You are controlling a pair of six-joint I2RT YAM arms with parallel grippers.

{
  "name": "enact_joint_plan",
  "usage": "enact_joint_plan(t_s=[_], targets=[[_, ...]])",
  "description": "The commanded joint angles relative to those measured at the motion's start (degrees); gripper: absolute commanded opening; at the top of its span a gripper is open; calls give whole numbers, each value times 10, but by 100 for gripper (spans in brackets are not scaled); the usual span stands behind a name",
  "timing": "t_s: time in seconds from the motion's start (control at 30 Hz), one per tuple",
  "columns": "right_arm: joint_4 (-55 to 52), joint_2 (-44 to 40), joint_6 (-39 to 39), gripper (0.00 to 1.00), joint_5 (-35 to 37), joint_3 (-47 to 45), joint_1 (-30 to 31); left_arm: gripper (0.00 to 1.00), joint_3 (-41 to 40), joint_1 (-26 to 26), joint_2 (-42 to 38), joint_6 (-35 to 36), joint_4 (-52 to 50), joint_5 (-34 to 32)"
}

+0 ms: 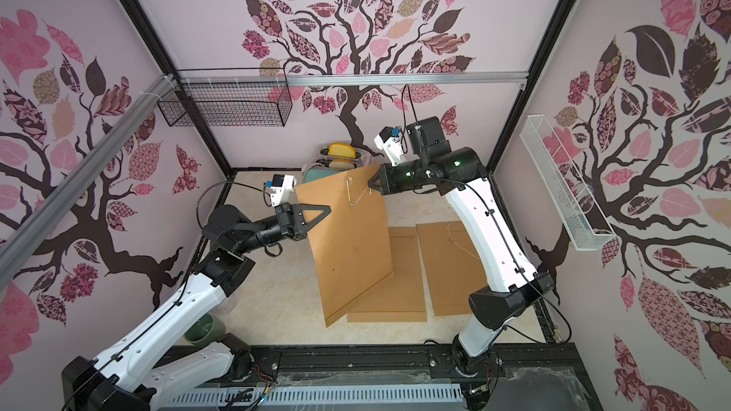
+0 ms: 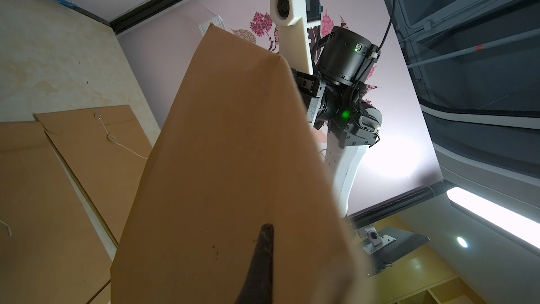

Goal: Close the mouth of the file bag
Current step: Close the file bag.

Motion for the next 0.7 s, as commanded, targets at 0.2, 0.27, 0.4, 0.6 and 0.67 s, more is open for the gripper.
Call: enact_joint_plan(t_s=[0.2,0.27,0.4,0.6,0.67], targets=[[15,1,5,0,-9,54,-2,0,14,-2,3,-4,28,5],[6,11,6,0,-16,73,-3,0,14,-2,4,-2,28,3],[18,16,17,0,-48,79,1,0,16,-2,9,-3,27,5],[37,18,30,0,-59,86,24,0,18,-2,11,-3,27,5],[44,19,36,0,-71,84,27,0,18,-2,10,-3,26,4]])
